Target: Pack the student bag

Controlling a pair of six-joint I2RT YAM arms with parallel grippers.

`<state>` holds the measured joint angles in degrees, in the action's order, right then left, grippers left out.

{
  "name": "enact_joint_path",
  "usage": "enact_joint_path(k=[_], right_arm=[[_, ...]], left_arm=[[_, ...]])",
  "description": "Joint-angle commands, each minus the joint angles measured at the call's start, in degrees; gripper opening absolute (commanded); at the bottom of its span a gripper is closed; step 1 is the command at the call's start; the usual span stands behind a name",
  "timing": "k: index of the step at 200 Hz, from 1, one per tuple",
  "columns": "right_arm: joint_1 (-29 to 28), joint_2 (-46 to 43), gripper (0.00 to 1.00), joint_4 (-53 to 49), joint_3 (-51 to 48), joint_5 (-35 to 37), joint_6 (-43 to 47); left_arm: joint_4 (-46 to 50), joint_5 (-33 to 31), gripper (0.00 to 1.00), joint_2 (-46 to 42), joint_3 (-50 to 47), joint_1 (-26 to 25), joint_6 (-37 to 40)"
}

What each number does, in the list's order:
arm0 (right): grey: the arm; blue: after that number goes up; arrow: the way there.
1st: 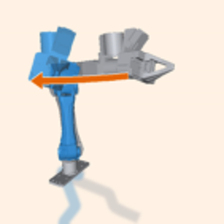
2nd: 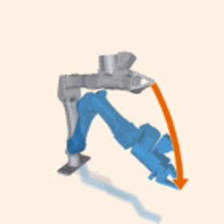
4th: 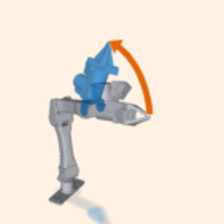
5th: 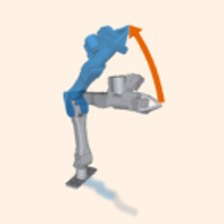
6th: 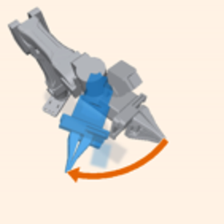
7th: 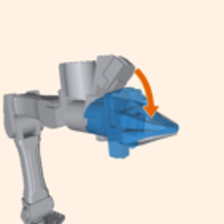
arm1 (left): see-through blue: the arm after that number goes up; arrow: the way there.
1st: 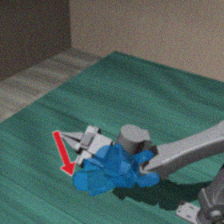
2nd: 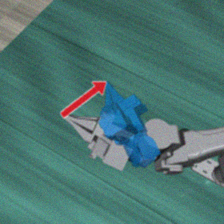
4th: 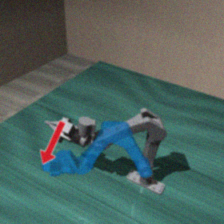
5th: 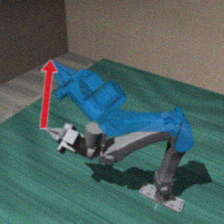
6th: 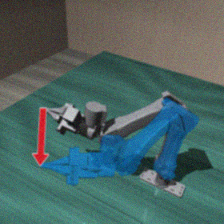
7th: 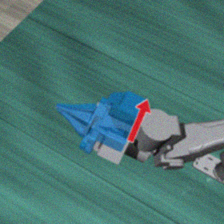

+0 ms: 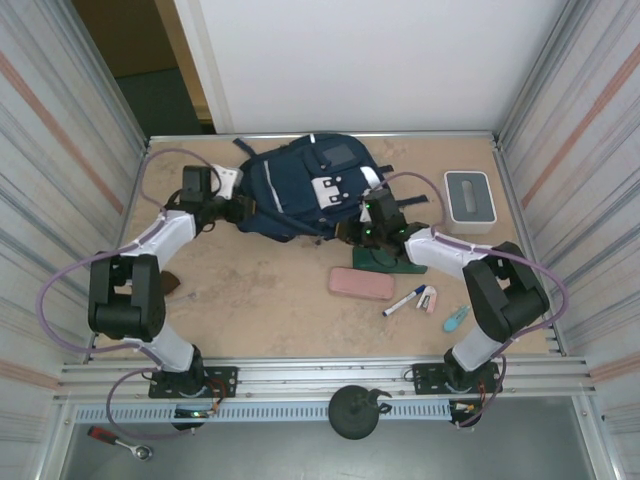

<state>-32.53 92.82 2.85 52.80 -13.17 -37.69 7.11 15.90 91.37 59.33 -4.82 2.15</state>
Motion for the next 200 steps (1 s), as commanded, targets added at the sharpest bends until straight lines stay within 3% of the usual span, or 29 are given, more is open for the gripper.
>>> enact_joint_path(k=[1,29,64,92,122,169,200], right_arm=[[-0.44,-1.88,0.36,-2.78,2.41,-1.96,7.97],[1.86,-3.42,0.44,-3.44,3.55,-3.81,12.14],[5.2,2.0,0.44,-2.25,7.24,-5.3,9.75],[7.53,6.51,0.33,-2.15,7.49,-4.03,5.27],[9.5,9.56,0.22,5.29,2.88,-8.65,-0.38],[10.01,9.98,0.21,8.22,-0.3,-9.79,-0.19],[11.02,10.26,0.21,10.18,-1.54,-11.22,-0.19]], left_arm=[[-2.23,-9.94,0.57,-4.54,-1.29,0.86,-9.14],[-3.21,-10.97,0.64,-9.03,-4.6,-1.46,-13.43],[-4.6,-15.18,0.66,-9.68,-5.96,-13.53,-15.47],[-3.28,-19.58,0.67,-4.77,-2.22,-22.51,-15.84],[-0.35,-24.46,0.67,1.94,2.8,-29.14,-16.14],[7.37,-36.64,0.63,10.67,11.29,-35.7,-13.65],[10.63,-37.25,0.66,15.2,15.46,-37.81,-13.59]])
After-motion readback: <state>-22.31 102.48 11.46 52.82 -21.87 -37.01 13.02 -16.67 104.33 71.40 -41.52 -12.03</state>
